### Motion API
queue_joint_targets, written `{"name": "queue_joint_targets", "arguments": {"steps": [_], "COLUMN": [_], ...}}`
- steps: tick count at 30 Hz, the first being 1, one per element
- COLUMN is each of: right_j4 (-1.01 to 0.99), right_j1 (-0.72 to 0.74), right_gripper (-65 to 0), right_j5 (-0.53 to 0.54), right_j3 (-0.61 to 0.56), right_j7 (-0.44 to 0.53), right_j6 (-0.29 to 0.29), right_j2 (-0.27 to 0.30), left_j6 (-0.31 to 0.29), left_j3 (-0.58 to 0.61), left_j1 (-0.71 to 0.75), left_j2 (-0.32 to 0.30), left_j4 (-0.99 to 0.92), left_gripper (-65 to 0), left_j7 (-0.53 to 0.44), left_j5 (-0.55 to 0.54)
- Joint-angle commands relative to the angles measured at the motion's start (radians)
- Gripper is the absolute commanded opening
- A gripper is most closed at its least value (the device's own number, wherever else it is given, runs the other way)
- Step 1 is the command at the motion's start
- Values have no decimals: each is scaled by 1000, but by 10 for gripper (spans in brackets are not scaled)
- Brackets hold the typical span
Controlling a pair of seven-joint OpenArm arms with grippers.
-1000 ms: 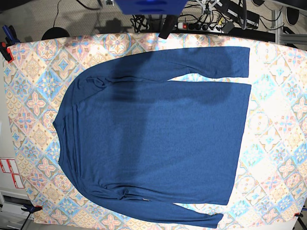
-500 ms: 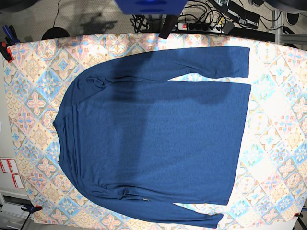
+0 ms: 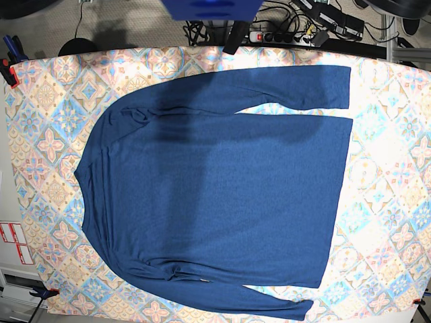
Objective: Fold the T-shirt properly
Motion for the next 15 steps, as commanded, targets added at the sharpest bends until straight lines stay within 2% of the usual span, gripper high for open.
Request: {"name": "queue_joint_targets", "arguments": {"steps": [1,6,9,15], "right_j4": [32,218,362,623], "right_j1": [-55,-140,-173,-200], "right_gripper": [-650,-650,-650,-650], "right_j5": [5,5,3,3], "right_j3": [26,90,125,141], "right_j7": [0,-8,-78,-224], "right_j6": [-8,-8,-8,-8], "right_j2": [6,6,6,6], "left_j6": [10,11,13,13], "left_j3": [-4,-4,-11,-93], "left_j1": [37,114,145,154], "left_j2": [-17,-62,-62,-54], "left_j4": [41,222,334,505], "left_gripper": [-650,-650,-650,-650], "left_j7": [-10,-8,3,156], "left_j5": [-20,-86,-110,-121]}}
